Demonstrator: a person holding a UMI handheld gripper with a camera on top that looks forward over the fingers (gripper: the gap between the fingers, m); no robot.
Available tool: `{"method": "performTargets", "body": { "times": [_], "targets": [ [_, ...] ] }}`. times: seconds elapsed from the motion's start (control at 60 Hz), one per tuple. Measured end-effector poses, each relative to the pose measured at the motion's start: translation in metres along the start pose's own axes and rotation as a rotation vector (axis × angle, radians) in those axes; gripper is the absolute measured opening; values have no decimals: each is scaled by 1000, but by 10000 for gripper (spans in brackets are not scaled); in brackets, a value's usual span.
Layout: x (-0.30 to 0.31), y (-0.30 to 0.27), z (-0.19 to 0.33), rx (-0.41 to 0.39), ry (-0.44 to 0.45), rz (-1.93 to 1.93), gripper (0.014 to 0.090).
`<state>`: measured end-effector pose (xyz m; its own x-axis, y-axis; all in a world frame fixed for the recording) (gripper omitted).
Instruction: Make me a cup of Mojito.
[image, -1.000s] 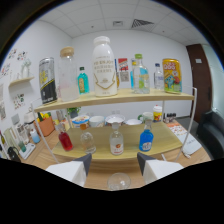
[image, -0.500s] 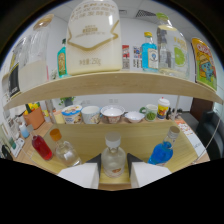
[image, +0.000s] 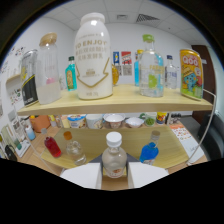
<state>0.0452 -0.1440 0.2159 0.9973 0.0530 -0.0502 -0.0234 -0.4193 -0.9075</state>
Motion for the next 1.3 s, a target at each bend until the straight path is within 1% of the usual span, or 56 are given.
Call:
{"method": "performTargets", "body": {
  "times": [0.1,0.183,0.233,0.317,0.367,0.433,0.617,0.75,0.9,1.083,1.183,1.3],
  "targets": [
    [15,0,-27,19,12,-7,347],
    [36,16,-44,3,43,-10,346],
    [49,32,-49,-23,67,-16,343],
    [67,61,-53,-73,91,-2,343],
    [78,76,-53,-94,115,-8,342],
    [83,91,-52,-119,125,-29,342],
    [90,106,-48,-137,159,-196,342],
    [98,95,-45,-136,227,-451,342],
    [99,66,-47,-96,312,-839,342],
    [91,45,-44,-98,376,-1318,340],
    [88,38,-43,-135,429,-1566,341],
    [89,38,-43,-236,473,-1784,341]
  ]
}}
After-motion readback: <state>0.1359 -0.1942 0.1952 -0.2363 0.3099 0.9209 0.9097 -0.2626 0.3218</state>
